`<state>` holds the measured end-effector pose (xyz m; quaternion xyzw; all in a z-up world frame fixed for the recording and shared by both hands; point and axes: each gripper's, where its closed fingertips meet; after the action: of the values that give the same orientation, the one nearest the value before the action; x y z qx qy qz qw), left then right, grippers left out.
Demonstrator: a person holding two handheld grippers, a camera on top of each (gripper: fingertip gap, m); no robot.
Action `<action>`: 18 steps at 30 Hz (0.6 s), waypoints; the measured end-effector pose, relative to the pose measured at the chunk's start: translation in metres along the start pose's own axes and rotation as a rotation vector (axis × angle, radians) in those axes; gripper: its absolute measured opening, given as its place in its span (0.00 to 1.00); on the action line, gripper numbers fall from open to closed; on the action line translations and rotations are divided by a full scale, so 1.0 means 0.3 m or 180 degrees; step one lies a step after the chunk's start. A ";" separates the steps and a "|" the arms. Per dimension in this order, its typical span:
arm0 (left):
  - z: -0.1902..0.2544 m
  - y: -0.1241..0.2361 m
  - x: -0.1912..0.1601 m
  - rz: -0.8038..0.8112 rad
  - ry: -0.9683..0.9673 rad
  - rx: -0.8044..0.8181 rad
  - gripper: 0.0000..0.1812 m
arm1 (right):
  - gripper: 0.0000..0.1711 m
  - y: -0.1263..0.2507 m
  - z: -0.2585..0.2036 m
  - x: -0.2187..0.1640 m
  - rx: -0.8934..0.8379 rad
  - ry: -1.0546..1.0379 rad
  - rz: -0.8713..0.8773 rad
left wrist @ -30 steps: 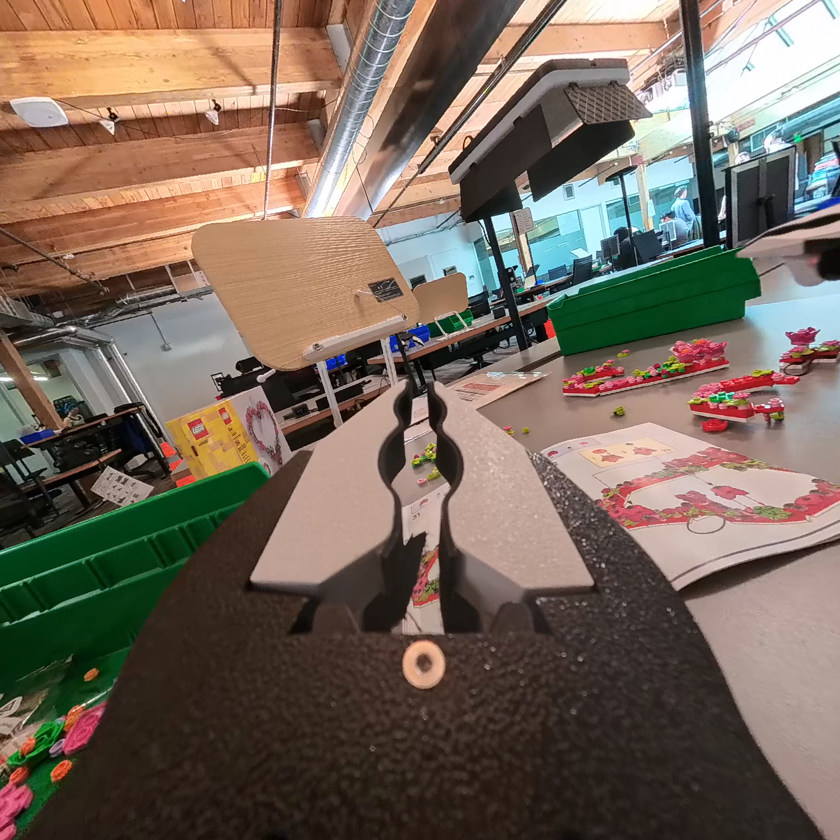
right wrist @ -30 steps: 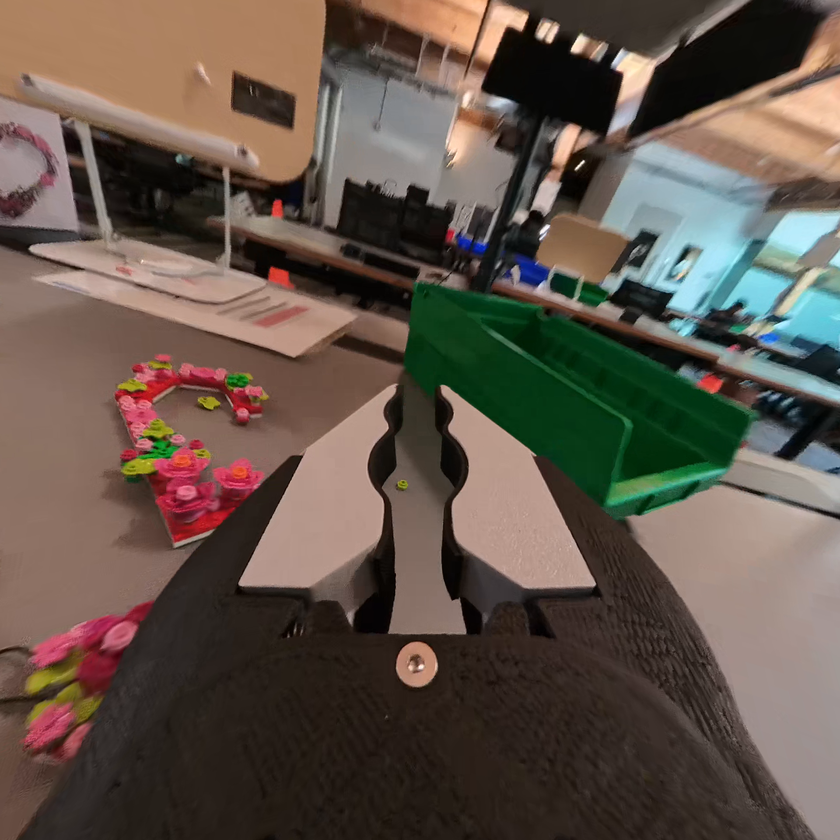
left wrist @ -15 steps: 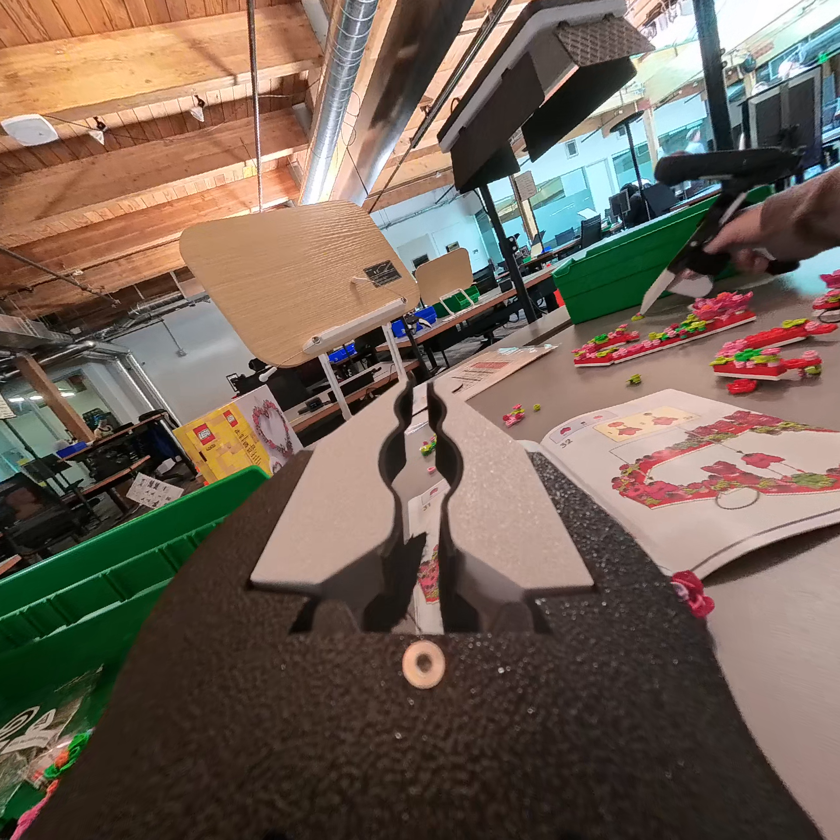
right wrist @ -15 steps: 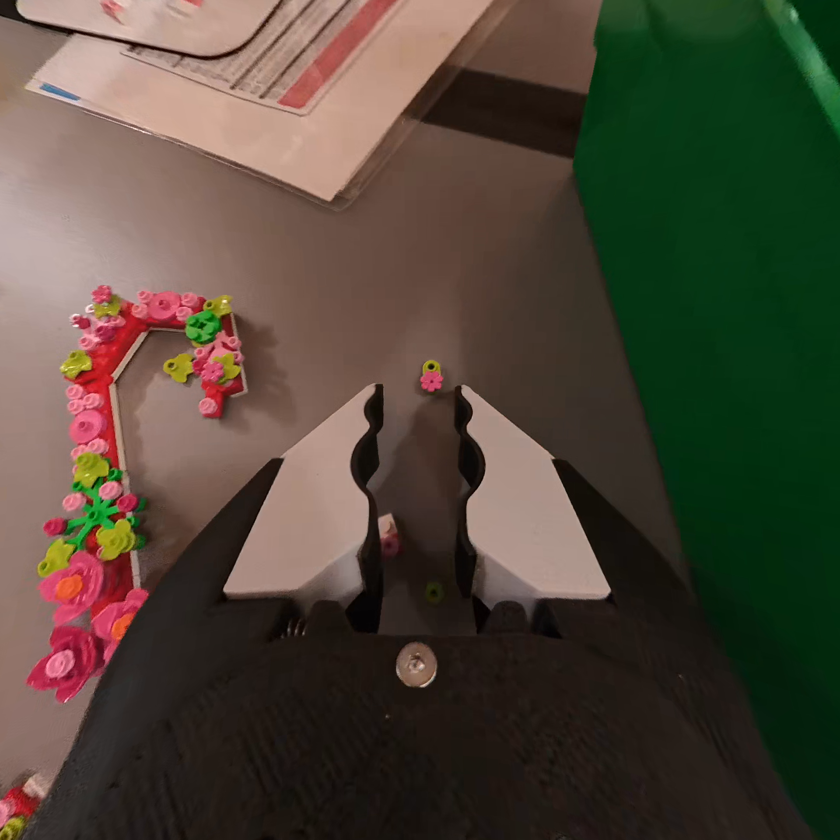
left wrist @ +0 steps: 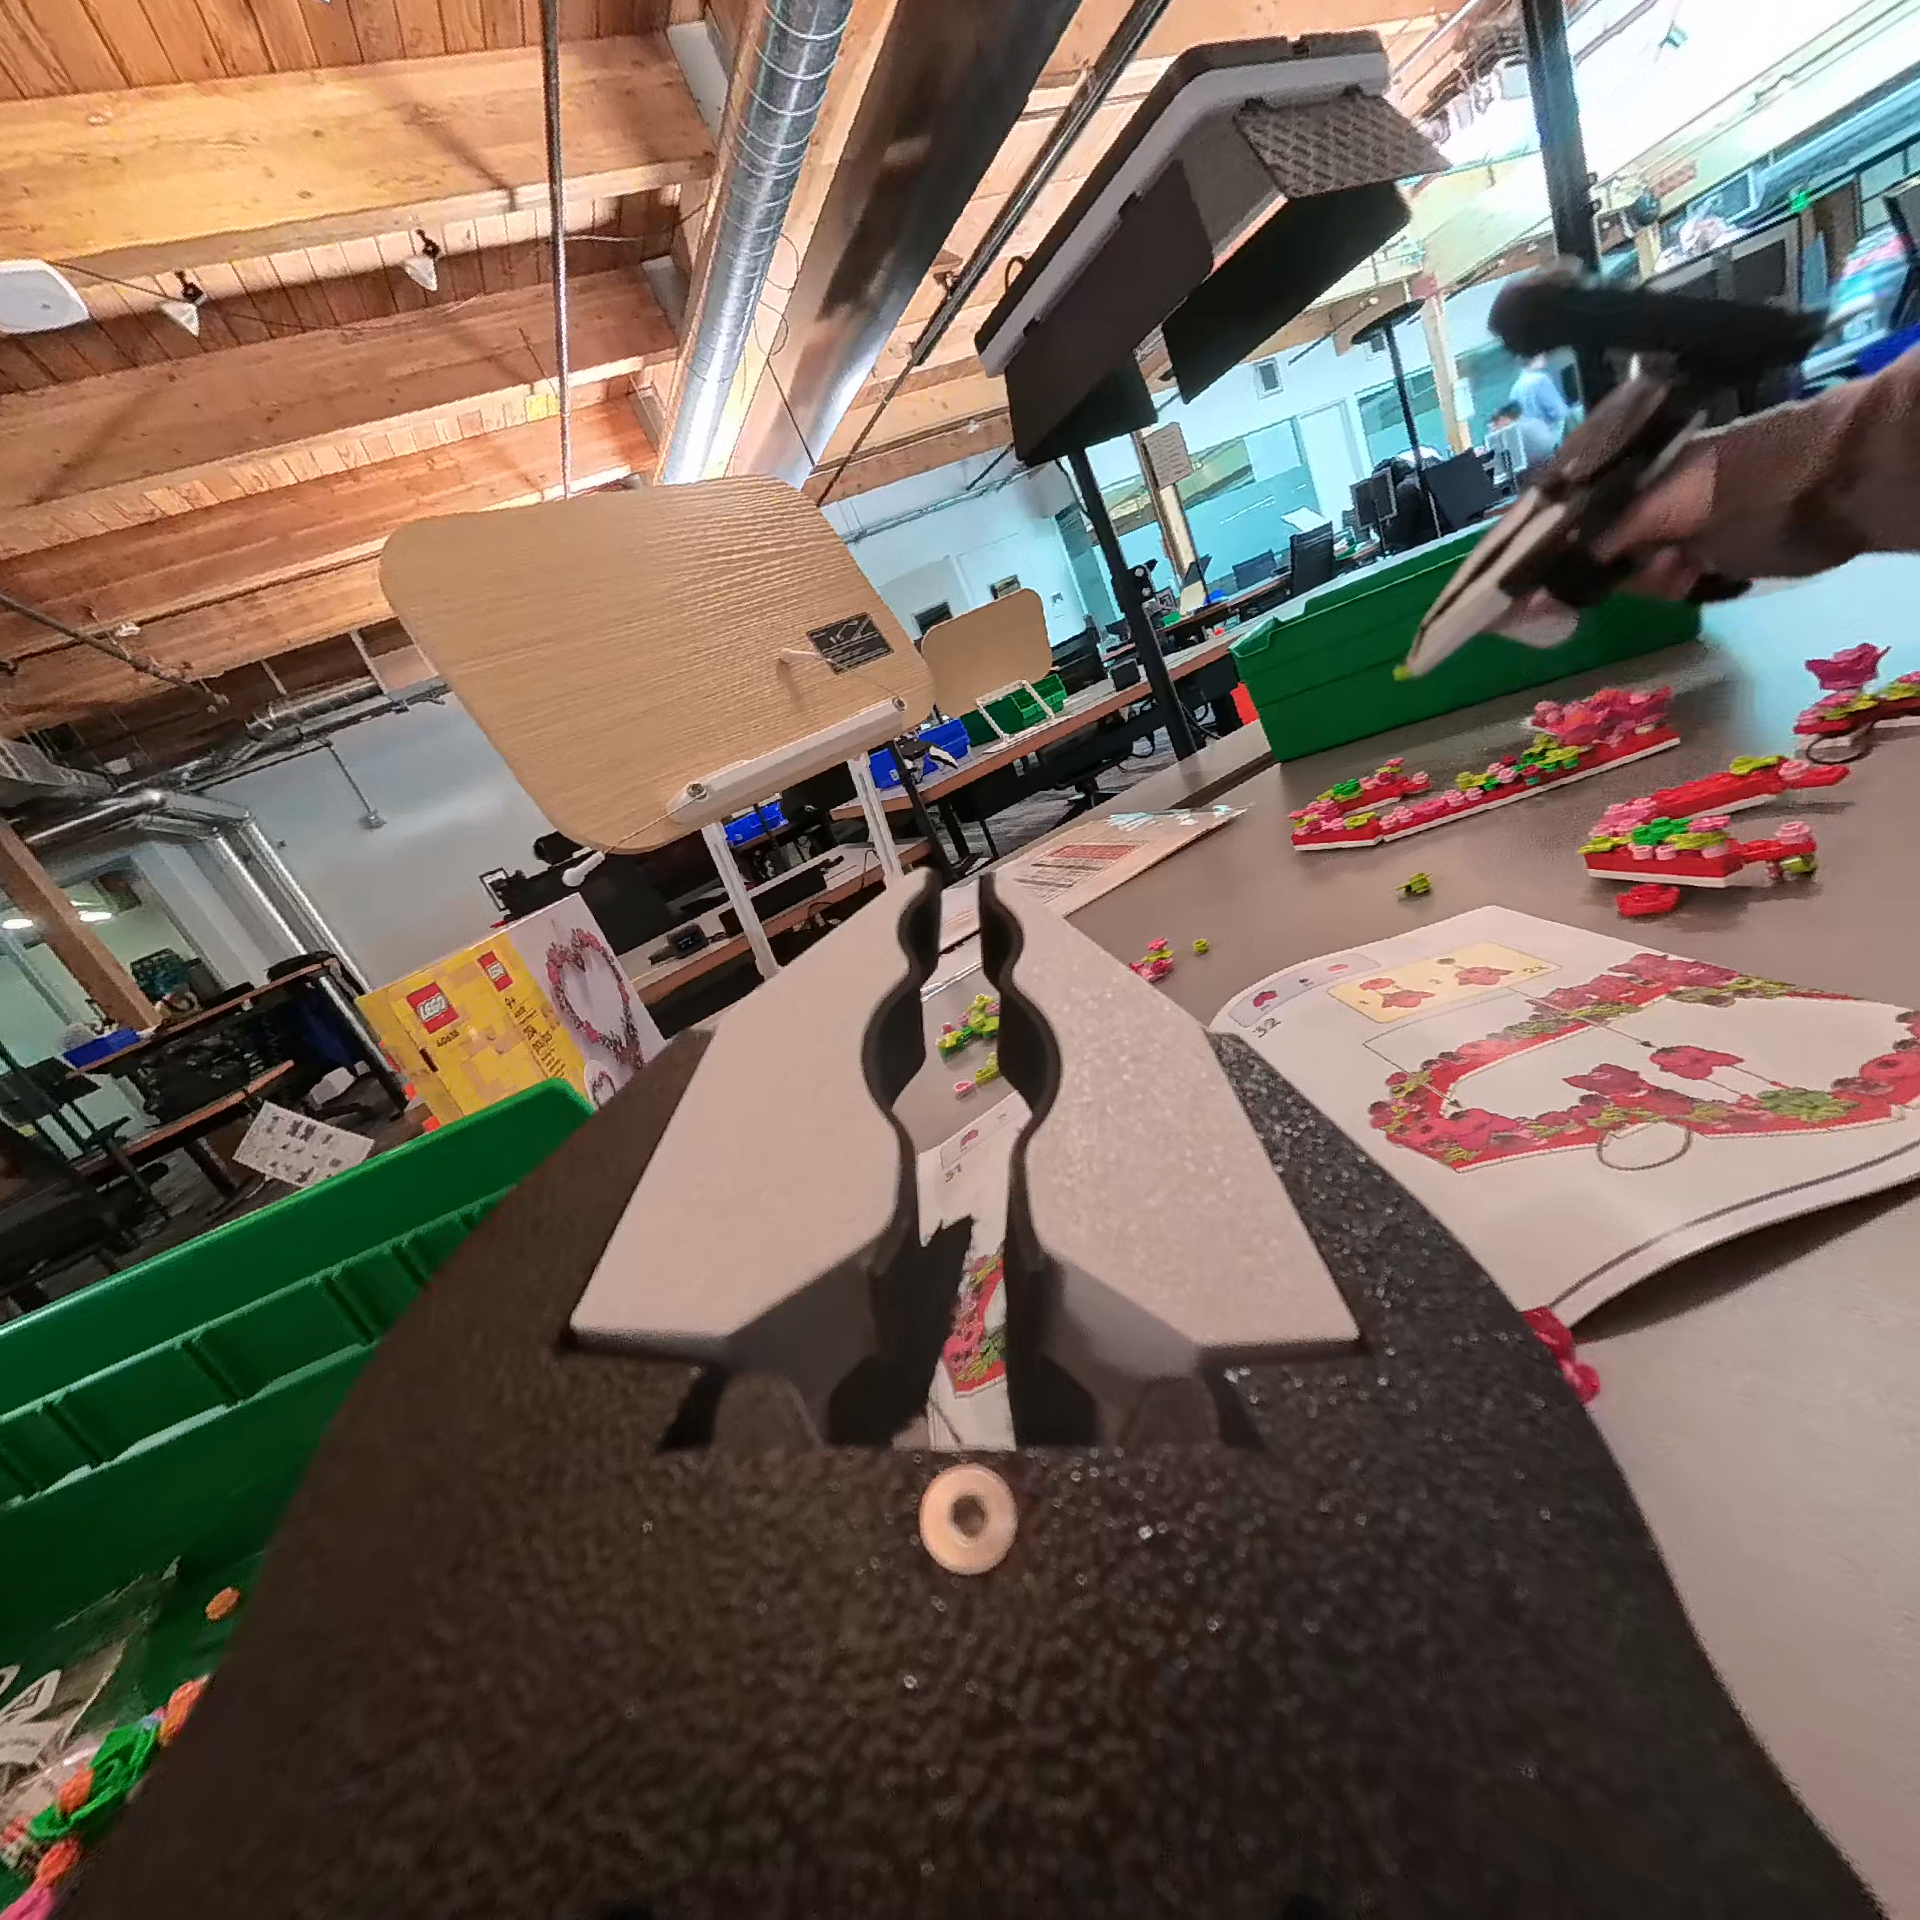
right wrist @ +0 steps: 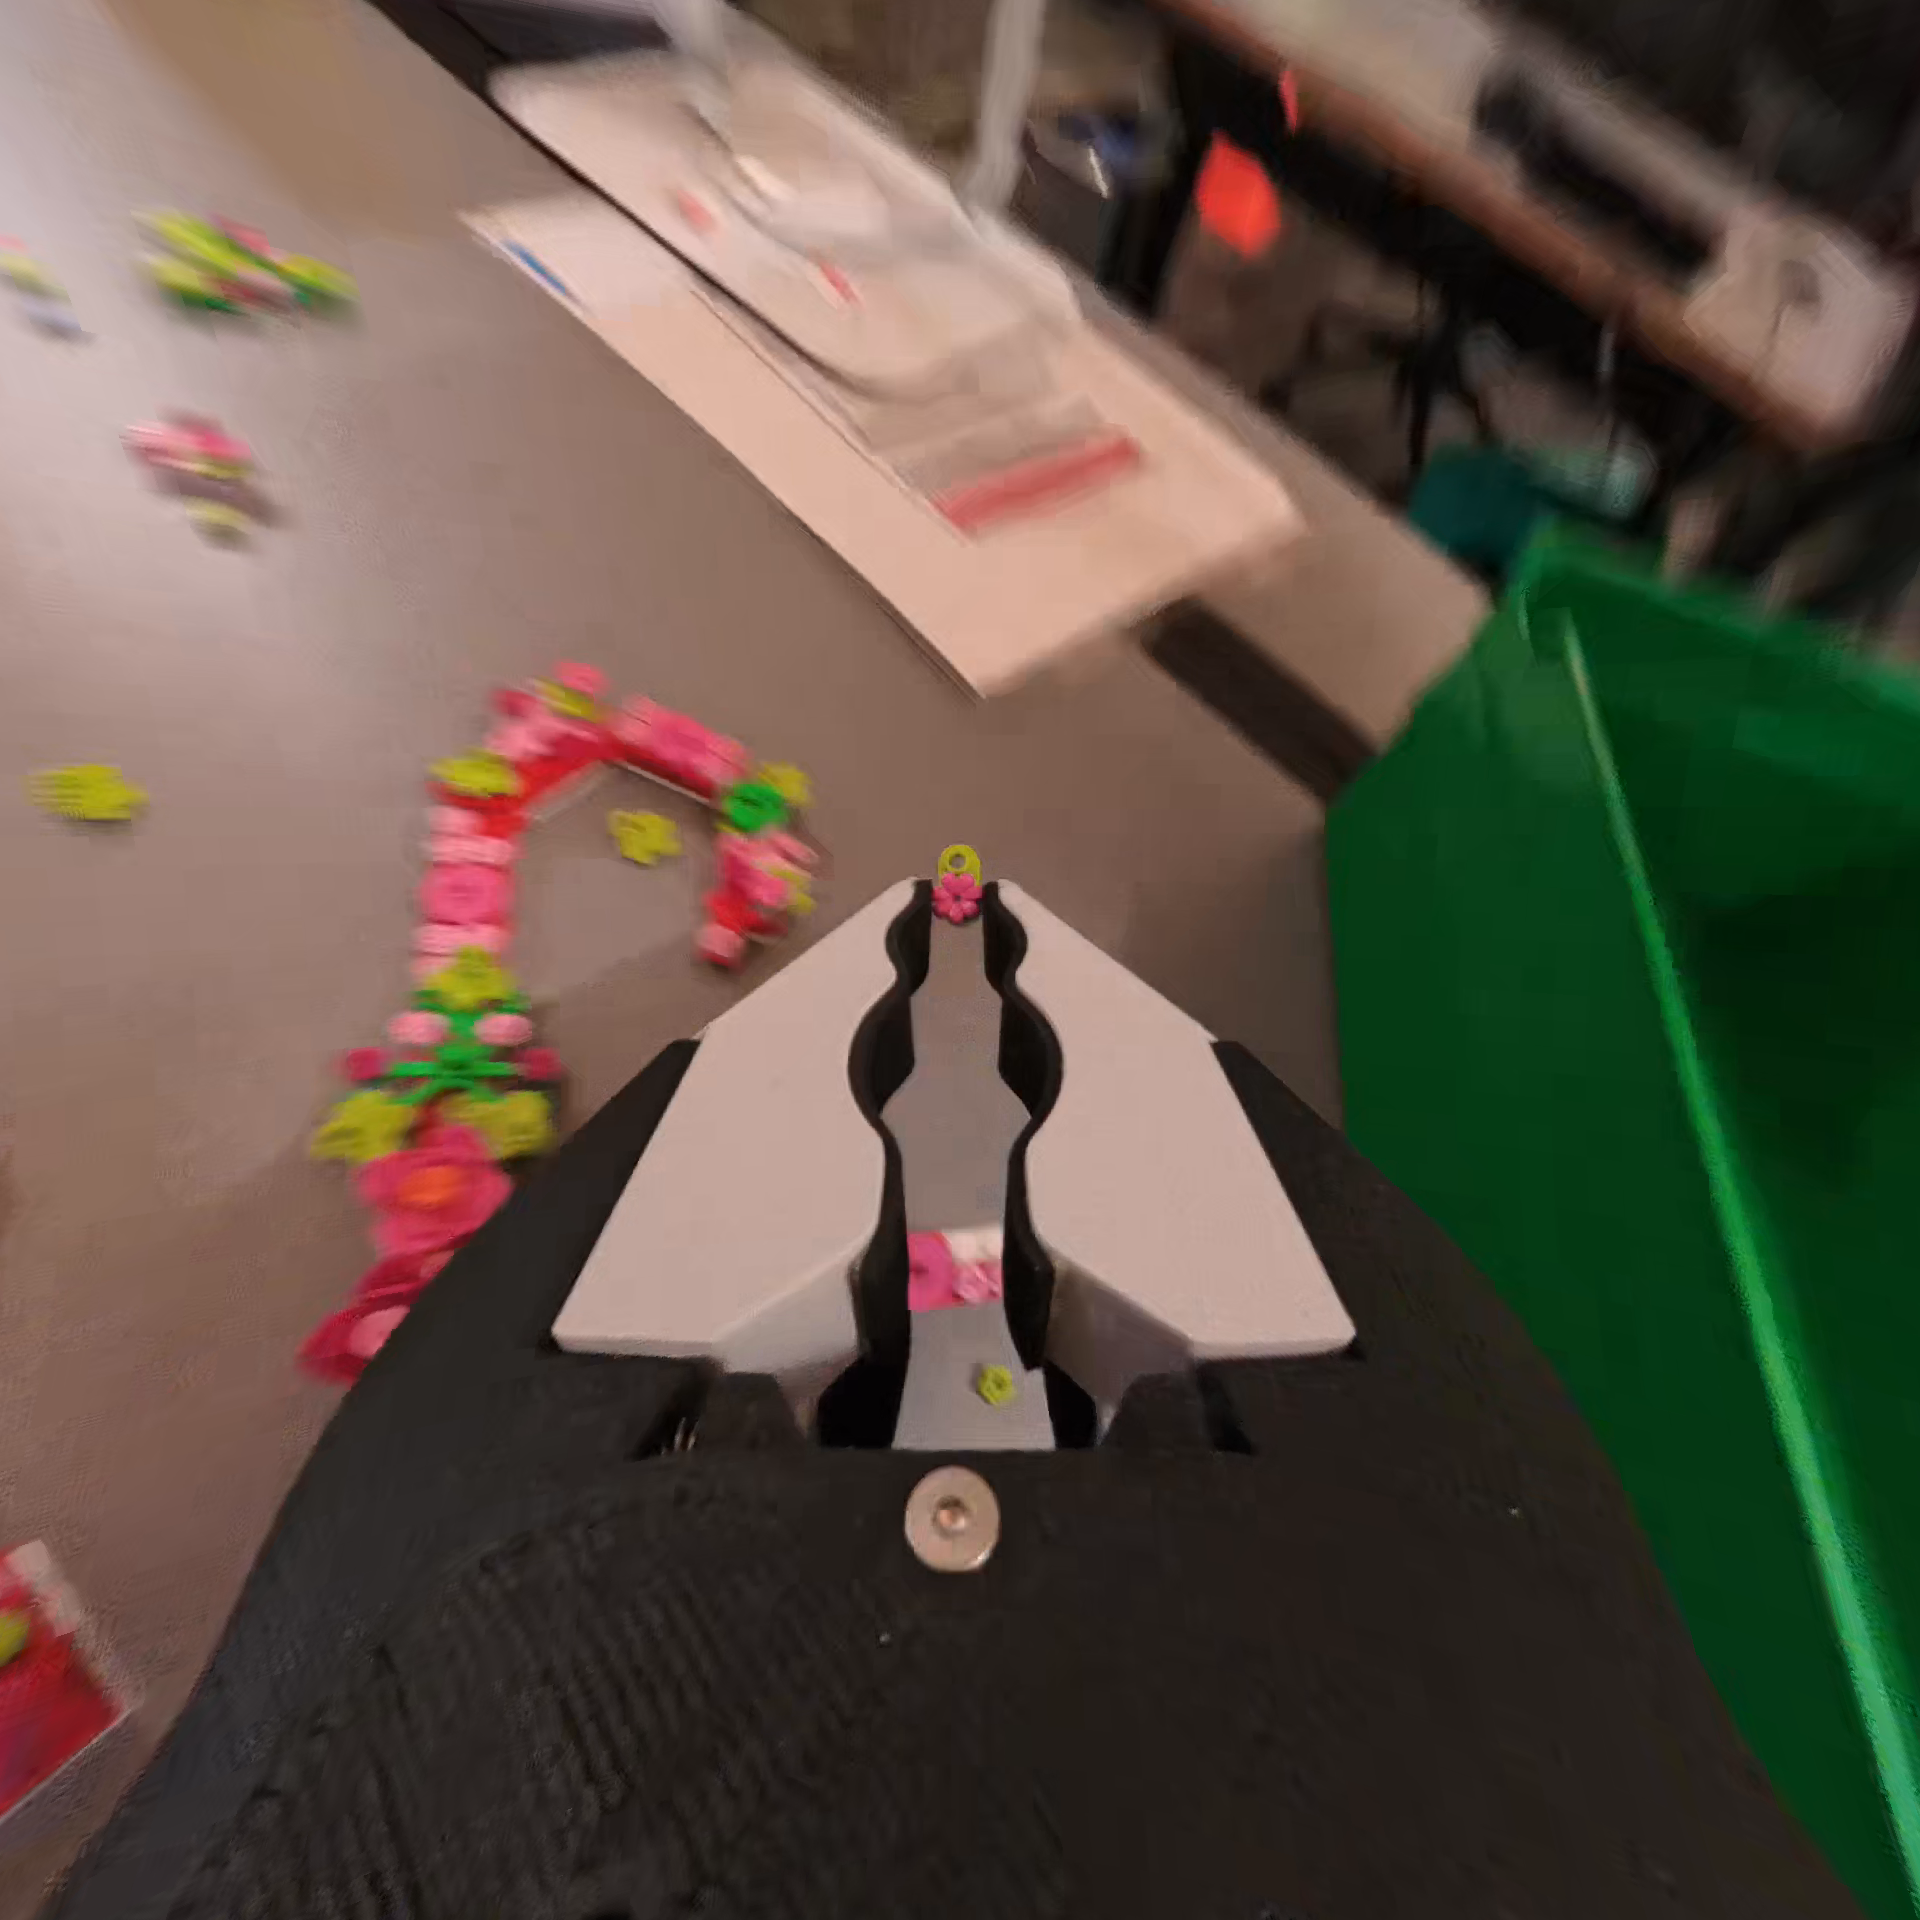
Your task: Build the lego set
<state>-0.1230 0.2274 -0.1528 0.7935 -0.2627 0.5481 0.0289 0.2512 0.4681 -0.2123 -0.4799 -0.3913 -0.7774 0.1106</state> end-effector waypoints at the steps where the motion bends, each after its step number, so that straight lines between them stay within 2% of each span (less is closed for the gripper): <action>1: 0.010 -0.001 0.005 0.0012 -0.0018 -0.0027 0.02 | 0.05 0.034 -0.062 0.058 0.0111 0.0251 0.0231; 4: 0.091 -0.016 0.040 0.0049 -0.0018 -0.0326 0.02 | 0.05 0.122 -0.320 0.197 0.0486 0.0955 0.0692; 6: 0.203 -0.033 0.064 -0.0055 0.0229 -0.0804 0.03 | 0.05 0.162 -0.524 0.260 0.0707 0.1380 0.0930; 9: 0.362 -0.039 0.086 -0.0416 0.0758 -0.1485 0.12 | 0.05 0.199 -0.827 0.298 0.0925 0.2153 0.1225; 11: 0.406 -0.038 0.097 -0.0602 0.1180 -0.1668 0.17 | 0.05 0.209 -0.989 0.299 0.1038 0.2551 0.1413; 14: 0.433 -0.031 0.082 -0.0896 0.1844 -0.1865 0.17 | 0.05 0.212 -1.143 0.290 0.1159 0.2895 0.1672; 18: 0.460 -0.014 0.047 -0.1211 0.2268 -0.2121 0.14 | 0.05 0.217 -1.241 0.272 0.1312 0.3082 0.1935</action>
<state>0.0005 0.1795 -0.1941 0.5392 -0.2480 0.6559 0.4665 -0.0006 0.1752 -0.1985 -0.1306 -0.2844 -0.7492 0.5837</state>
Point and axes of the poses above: each gripper's, where its closed fingertips meet, y back along the fingers, x out of its top, z = x × y across the jaws
